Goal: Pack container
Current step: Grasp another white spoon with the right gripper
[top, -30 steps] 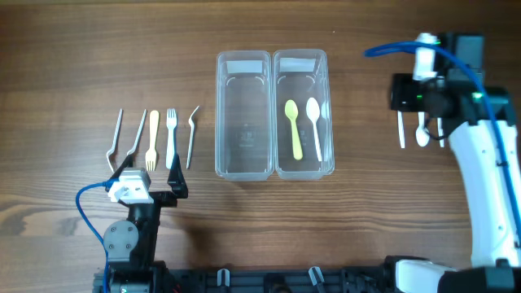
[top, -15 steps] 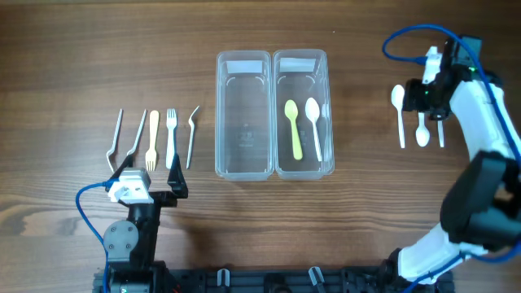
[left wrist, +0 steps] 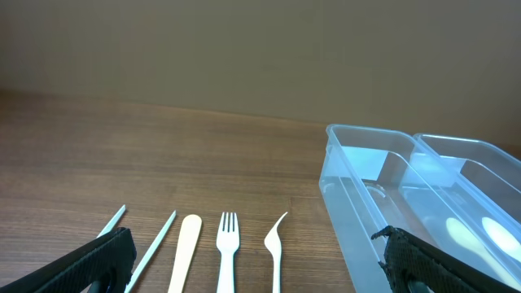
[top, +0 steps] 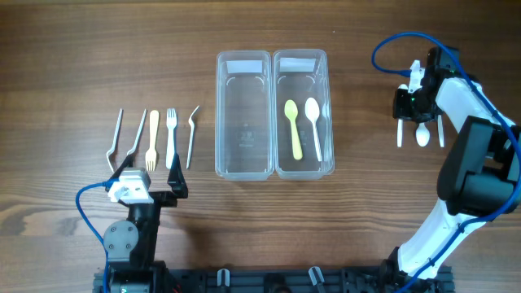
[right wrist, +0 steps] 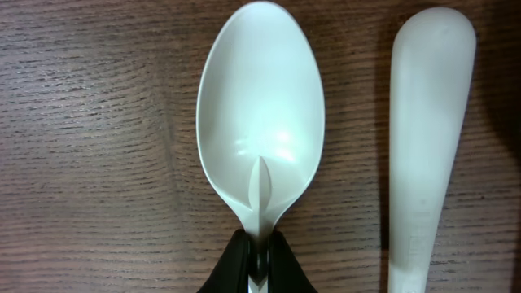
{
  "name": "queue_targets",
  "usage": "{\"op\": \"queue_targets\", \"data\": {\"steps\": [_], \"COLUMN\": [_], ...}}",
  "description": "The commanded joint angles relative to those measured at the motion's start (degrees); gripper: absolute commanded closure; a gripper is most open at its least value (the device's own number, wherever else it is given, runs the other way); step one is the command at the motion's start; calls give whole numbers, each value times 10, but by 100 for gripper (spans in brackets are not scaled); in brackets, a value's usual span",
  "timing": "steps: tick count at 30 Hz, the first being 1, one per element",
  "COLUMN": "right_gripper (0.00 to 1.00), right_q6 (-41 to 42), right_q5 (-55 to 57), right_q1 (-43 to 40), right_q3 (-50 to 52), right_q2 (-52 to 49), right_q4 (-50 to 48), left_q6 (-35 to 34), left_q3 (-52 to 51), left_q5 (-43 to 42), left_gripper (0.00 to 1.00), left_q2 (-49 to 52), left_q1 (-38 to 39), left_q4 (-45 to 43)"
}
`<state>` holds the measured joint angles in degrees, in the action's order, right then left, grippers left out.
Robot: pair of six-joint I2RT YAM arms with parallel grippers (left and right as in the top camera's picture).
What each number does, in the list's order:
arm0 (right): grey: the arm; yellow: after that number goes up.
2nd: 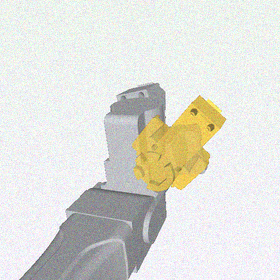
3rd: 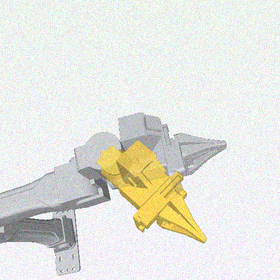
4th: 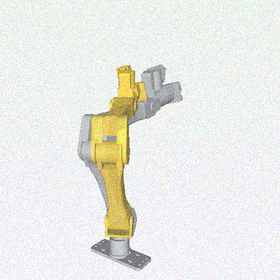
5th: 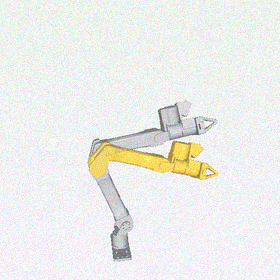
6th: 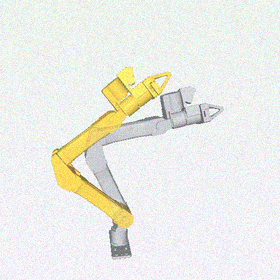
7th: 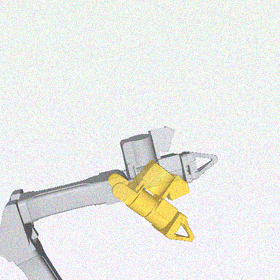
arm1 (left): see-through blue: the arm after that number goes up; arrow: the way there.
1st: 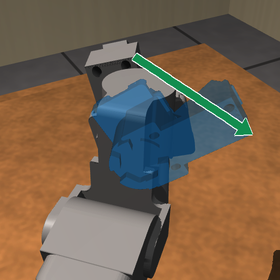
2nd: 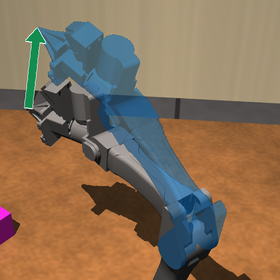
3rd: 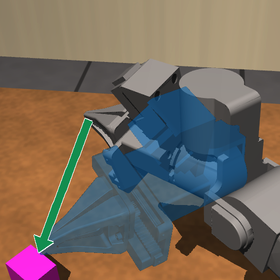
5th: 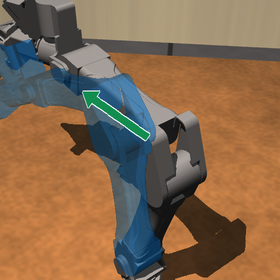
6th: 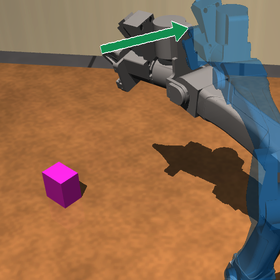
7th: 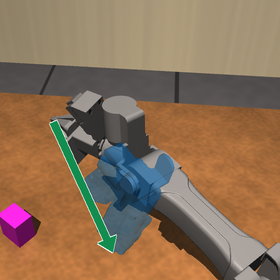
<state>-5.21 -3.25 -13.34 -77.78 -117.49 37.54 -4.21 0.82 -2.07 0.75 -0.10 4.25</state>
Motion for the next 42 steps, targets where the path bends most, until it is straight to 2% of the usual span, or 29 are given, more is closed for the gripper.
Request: {"op": "queue_targets", "data": {"steps": [1, 6, 13, 18, 25, 32, 34, 36, 39, 42], "right_gripper": [96, 96, 96, 96, 96, 95, 56, 33, 31, 19], "right_q6": [9, 11, 13, 29, 76, 101, 109, 112, 96, 76], "right_q5": [-18, -55, -83, -128, -124, -115, -120, -134, -114, -5], "right_q1": [0, 1, 46, 126, 257, 313, 315, 313, 294, 237], "right_q3": [5, -2, -3, -3, 22, 25, 25, 20, -3, -12], "right_q2": [-26, 7, 183, 292, 269, 171, 160, 170, 215, 289], "right_q4": [0, 9, 10, 27, -10, -40, -48, -54, -31, 10], "left_q6": [-8, -8, -8, -8, -8, -8, -8, -8, -8, -8], "left_q3": [-5, -5, -5, -5, -5, -5, -5, -5, -5, -5], "left_q5": [-11, -11, -11, -11, -11, -11, -11, -11, -11, -11], "left_gripper": [0, 0, 0, 0, 0, 0, 0, 0, 0, 0], "left_q2": [-3, -3, -3, -3, -3, -3, -3, -3, -3, -3], "left_q1": [3, 3, 3, 3, 3, 3, 3, 3, 3, 3], "left_q4": [-1, -1, -1, -1, -1, -1, -1, -1, -1, -1]}}
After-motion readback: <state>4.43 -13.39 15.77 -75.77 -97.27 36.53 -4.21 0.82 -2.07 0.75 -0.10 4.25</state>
